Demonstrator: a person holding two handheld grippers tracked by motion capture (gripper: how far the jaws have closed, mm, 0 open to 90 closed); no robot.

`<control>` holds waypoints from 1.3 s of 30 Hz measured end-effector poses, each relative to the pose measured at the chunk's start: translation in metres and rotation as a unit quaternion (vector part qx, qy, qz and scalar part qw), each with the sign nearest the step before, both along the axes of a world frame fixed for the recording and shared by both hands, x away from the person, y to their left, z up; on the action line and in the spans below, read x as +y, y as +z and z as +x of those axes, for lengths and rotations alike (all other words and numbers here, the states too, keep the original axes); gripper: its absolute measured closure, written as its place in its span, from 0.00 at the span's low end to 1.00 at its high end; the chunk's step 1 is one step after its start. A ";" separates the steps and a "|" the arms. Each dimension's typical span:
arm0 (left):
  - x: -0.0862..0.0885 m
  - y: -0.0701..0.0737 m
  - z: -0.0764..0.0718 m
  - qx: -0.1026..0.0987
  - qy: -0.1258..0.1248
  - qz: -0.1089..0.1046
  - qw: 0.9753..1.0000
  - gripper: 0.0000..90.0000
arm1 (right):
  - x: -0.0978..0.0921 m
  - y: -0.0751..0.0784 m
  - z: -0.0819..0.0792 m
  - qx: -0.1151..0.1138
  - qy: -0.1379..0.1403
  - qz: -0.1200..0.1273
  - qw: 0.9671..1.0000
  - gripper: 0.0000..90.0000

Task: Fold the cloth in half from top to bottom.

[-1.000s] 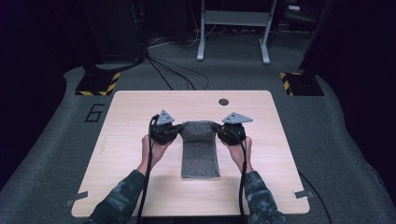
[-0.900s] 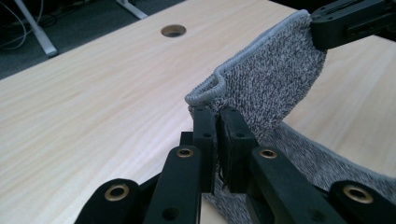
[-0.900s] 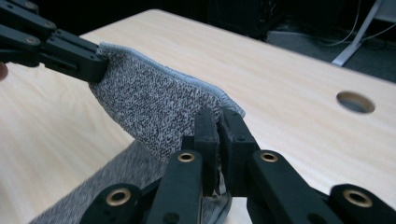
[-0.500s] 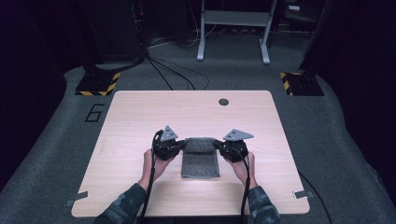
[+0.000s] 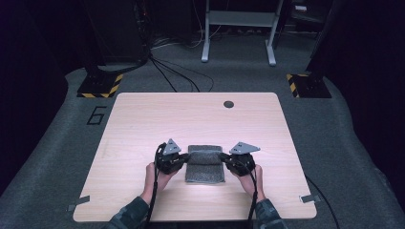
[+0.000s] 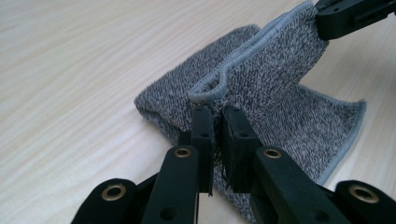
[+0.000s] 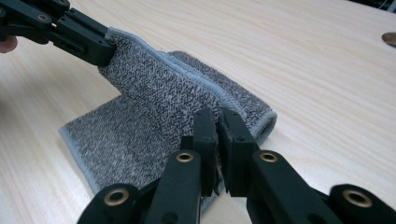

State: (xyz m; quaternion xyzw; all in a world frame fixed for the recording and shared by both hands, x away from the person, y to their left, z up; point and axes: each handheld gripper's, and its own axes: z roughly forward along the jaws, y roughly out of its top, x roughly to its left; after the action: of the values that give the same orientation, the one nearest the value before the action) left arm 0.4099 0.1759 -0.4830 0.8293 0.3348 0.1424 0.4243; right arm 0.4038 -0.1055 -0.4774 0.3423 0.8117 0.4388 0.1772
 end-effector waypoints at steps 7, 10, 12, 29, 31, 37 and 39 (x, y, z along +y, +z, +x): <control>0.003 -0.015 -0.011 0.043 -0.016 -0.001 0.999 0.75 | -0.008 -0.015 -0.016 0.029 0.010 0.006 1.000 0.80; 0.010 -0.017 -0.020 0.054 -0.006 -0.004 0.999 0.63 | -0.013 -0.015 -0.021 0.039 0.014 0.010 0.999 0.76; 0.018 -0.013 -0.026 0.050 0.003 0.000 0.999 0.56 | -0.019 -0.013 -0.027 0.041 0.009 0.020 0.999 0.74; -0.005 -0.009 -0.007 0.042 0.022 0.043 0.998 0.28 | 0.001 -0.020 -0.008 0.089 -0.056 -0.001 0.994 0.29; -0.007 -0.015 -0.008 0.047 0.021 0.058 0.997 0.27 | 0.004 -0.024 -0.008 0.089 -0.058 -0.020 0.994 0.27; -0.005 -0.024 -0.014 0.056 0.017 0.088 0.994 0.25 | 0.006 -0.035 -0.012 0.079 -0.049 -0.050 0.994 0.19; -0.005 -0.027 -0.016 0.061 0.016 0.089 0.994 0.25 | 0.007 -0.038 -0.013 0.076 -0.050 -0.068 0.993 0.19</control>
State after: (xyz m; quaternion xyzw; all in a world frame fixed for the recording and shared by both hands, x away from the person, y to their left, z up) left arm 0.3940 0.1714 -0.5097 0.8655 0.3593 0.1275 0.3249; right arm 0.3908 -0.0987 -0.5152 0.4021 0.8327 0.3455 0.1596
